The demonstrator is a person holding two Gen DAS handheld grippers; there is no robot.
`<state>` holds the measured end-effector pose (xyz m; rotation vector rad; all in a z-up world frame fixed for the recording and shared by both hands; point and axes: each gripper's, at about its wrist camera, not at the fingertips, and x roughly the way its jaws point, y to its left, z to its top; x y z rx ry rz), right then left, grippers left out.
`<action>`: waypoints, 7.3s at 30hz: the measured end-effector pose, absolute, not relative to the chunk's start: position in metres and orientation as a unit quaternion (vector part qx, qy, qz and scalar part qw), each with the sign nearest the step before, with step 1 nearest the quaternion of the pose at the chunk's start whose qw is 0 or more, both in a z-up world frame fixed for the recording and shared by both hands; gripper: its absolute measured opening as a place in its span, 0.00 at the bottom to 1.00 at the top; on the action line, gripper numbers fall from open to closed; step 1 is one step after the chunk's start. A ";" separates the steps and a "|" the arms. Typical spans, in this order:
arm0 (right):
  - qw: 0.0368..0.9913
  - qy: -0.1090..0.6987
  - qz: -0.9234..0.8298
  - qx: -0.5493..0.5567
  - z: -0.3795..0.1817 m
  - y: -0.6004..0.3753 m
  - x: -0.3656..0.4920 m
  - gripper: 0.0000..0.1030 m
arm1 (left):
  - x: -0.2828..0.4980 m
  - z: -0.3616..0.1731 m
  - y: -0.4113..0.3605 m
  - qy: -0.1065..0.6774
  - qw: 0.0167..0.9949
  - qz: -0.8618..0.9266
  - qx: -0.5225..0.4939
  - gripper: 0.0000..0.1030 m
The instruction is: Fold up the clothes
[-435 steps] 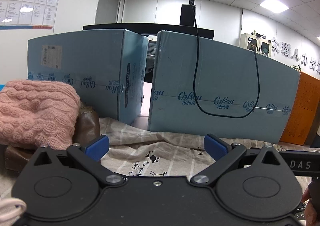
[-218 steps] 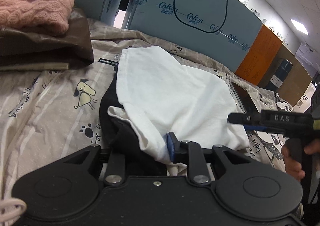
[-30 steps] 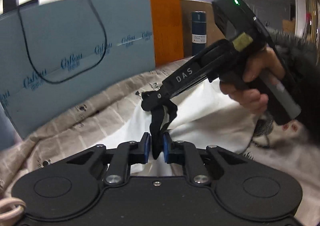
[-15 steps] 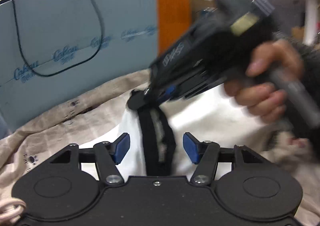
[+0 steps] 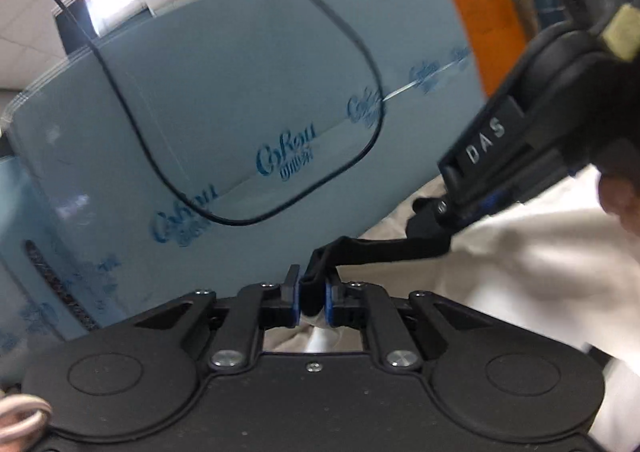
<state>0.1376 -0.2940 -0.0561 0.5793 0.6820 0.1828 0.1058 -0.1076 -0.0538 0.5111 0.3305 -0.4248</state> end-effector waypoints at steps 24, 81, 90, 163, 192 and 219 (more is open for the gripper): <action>0.892 0.390 0.170 0.154 -0.062 -0.293 0.037 0.44 | 0.013 -0.057 -0.011 0.278 0.904 -0.311 0.092 0.67; 0.903 0.252 -0.086 0.338 -0.090 -0.383 -0.194 0.22 | -0.225 -0.037 0.063 0.095 0.885 -0.442 0.110 0.91; 0.908 0.224 -0.098 0.340 -0.085 -0.378 -0.210 0.03 | -0.233 -0.084 -0.025 0.108 0.828 -0.481 0.268 0.31; 0.895 0.230 0.371 -0.092 -0.079 -0.205 -0.266 0.42 | -0.250 -0.056 0.046 0.158 0.807 -0.562 0.091 0.08; 0.901 0.331 0.153 -0.236 -0.079 -0.336 -0.259 0.03 | -0.187 -0.024 0.046 0.133 0.872 -0.466 0.072 0.09; 0.955 0.288 0.050 -0.042 -0.052 -0.421 -0.157 0.53 | -0.004 -0.023 0.026 0.263 0.919 -0.289 0.048 0.32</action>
